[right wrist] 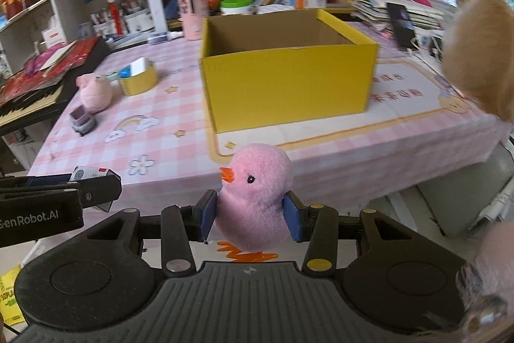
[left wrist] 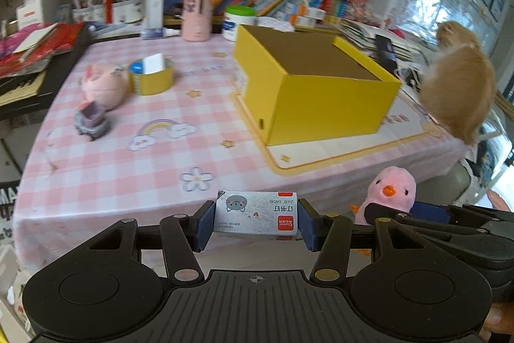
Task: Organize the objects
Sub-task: 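Carry the chick and card box toward the yellow box with both tools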
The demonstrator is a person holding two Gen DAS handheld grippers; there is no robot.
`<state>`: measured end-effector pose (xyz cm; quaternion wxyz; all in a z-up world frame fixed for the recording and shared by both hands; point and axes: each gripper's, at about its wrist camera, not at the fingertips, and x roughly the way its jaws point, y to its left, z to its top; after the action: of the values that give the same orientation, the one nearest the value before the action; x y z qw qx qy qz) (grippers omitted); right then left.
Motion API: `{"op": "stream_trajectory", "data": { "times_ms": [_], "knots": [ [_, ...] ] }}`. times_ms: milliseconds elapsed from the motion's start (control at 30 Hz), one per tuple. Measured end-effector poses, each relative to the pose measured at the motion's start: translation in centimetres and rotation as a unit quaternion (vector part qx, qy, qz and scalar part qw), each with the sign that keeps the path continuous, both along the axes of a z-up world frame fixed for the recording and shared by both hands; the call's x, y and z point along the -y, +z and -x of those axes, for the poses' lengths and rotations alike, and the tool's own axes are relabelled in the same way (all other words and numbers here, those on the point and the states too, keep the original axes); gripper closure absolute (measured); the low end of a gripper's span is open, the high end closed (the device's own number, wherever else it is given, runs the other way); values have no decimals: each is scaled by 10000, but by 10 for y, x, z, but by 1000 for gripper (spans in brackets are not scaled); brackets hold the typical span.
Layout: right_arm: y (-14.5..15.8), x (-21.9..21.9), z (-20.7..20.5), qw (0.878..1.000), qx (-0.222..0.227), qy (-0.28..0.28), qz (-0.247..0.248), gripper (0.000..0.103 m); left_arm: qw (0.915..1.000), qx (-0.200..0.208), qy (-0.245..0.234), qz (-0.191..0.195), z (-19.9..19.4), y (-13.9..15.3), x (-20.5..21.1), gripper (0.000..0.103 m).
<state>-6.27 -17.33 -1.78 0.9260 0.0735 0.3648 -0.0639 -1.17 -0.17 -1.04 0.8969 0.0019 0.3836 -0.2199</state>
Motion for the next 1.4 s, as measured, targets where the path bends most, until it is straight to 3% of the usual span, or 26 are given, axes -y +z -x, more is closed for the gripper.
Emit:
{"op": "stream_trajectory", "data": {
  "times_ms": [267, 933, 1400],
  "knots": [
    [-1, 25, 10, 9993, 7, -382, -63, 61, 9991, 66, -411, -116, 0, 1, 29, 51],
    [-1, 53, -8, 9989, -56, -466, -40, 61, 9985, 102, -544, -37, -20, 4, 57, 51],
    [-1, 68, -21, 9986, 6, -521, -93, 61, 9968, 418, -669, -98, -25, 12, 72, 51]
  ]
}}
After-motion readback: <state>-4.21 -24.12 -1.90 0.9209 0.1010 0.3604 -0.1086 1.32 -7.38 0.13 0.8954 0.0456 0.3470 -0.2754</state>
